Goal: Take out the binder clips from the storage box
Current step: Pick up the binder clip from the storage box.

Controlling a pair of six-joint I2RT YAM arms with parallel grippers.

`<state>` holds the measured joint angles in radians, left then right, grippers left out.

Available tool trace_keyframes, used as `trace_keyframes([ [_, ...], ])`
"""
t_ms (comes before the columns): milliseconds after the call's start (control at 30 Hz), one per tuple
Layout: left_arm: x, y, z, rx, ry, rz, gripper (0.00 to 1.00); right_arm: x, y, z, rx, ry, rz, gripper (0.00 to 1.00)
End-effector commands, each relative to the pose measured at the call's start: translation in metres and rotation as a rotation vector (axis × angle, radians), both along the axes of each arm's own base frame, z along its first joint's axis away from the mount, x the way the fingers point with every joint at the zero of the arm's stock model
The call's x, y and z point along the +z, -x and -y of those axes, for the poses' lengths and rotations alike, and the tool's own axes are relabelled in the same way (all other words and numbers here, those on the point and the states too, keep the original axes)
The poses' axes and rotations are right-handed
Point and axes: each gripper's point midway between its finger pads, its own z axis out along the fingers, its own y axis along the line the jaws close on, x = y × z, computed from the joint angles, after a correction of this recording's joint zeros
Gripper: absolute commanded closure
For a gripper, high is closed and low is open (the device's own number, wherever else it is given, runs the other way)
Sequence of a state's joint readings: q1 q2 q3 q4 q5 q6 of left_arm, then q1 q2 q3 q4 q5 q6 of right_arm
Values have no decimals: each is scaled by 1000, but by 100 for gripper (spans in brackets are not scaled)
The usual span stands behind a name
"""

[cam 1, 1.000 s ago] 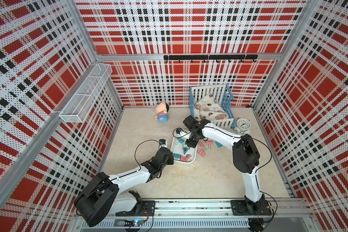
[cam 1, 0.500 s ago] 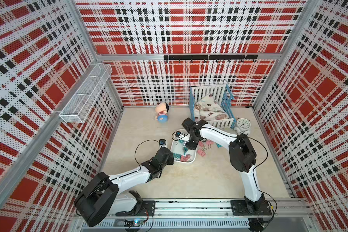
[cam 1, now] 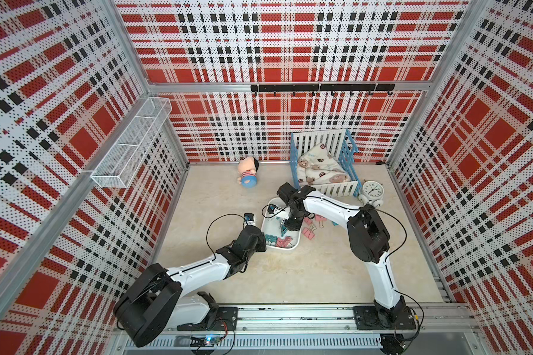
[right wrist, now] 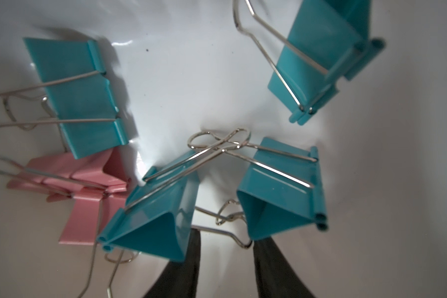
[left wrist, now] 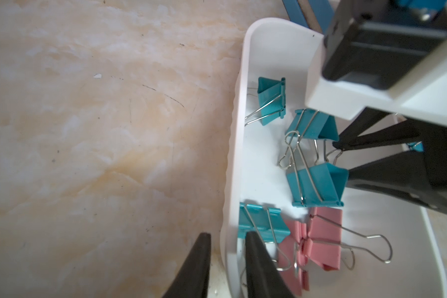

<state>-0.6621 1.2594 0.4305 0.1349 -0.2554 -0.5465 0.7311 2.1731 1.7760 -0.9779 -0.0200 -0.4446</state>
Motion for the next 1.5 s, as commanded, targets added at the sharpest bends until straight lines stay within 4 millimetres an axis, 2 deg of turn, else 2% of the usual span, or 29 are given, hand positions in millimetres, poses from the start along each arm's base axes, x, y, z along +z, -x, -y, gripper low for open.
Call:
trace_keyframes([
  [0,-1,2,-2,5,-5,3,70,-4,1,-8,19,-8,-6,64],
  [200,-1,2,-3,7,-5,4,70,-1,3,-7,19,-14,-6,75],
  [400,-1,2,-4,10,-4,5,70,7,7,-10,28,-47,-8,80],
  [700,1,2,-3,10,-2,7,70,22,14,-18,46,-92,-5,85],
  [1033,1,1,-3,9,-2,8,70,48,17,-28,64,-176,24,89],
  [1467,3,2,-4,11,0,11,70,80,19,-49,81,-345,38,93],
])
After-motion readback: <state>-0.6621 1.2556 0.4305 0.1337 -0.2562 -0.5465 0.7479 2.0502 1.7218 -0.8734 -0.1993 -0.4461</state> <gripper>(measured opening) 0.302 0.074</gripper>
